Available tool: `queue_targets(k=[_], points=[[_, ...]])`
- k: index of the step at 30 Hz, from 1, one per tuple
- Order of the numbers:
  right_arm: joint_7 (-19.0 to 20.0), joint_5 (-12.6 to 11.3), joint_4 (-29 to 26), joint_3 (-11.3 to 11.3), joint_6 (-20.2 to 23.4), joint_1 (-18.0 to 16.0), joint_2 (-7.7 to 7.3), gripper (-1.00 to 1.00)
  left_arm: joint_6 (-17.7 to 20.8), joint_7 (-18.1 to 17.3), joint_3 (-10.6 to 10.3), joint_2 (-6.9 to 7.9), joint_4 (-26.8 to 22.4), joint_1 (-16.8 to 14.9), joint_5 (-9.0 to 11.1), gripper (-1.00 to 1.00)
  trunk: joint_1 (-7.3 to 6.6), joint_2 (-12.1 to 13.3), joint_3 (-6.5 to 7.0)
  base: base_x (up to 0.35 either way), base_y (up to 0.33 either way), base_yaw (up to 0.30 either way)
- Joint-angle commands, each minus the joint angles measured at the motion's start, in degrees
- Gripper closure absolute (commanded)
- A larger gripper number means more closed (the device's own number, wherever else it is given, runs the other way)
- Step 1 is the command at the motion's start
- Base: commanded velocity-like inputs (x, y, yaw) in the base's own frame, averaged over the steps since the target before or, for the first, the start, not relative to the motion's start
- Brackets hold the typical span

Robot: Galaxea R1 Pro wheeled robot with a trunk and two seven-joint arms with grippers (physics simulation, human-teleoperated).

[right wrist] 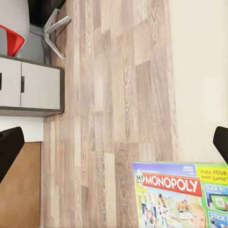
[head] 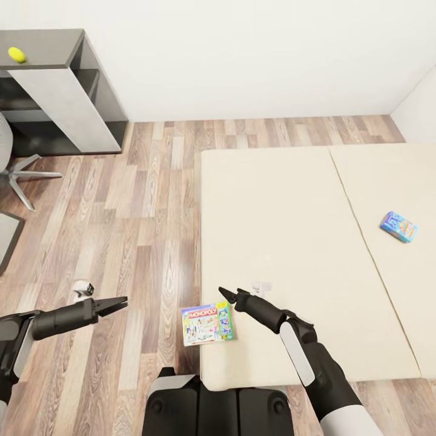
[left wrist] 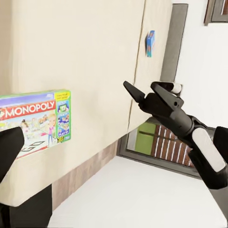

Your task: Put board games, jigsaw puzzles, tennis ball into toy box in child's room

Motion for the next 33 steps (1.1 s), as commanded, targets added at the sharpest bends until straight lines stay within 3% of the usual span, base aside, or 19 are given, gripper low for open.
queue_targets(k=[1, 18, 23, 33], points=[[0.0, -0.5, 0.0, 0.0, 0.5, 0.0, 0.02, -1.0, 0.6, 0.7, 0.0, 0.04, 0.0, 0.0, 0.0, -1.0, 0.04, -0.1, 0.04, 0.0, 0.0, 0.0], [-0.3, -0.4, 5.2, -0.1, -3.9, 0.0, -0.05, -1.0, 0.6, 30.3, -0.3, -0.42, 0.1, -0.1, 0.0, -1.0, 0.04, -0.1, 1.64, 0.0, 0.0, 0.0], [-0.3, -0.4, 5.5, -0.1, -4.2, 0.0, -0.05, -1.0, 0.6, 33.7, -0.4, -0.52, 0.1, -0.2, 0.1, -1.0, 0.04, -0.1, 2.11, 0.0, 0.0, 0.0], [-0.4, -0.4, 5.6, -0.1, -4.3, 0.0, -0.05, -1.0, 0.6, 35.0, -0.5, -0.66, 0.1, -0.3, 0.0, -1.0, 0.04, -0.1, 3.05, 0.0, 0.0, 0.0]])
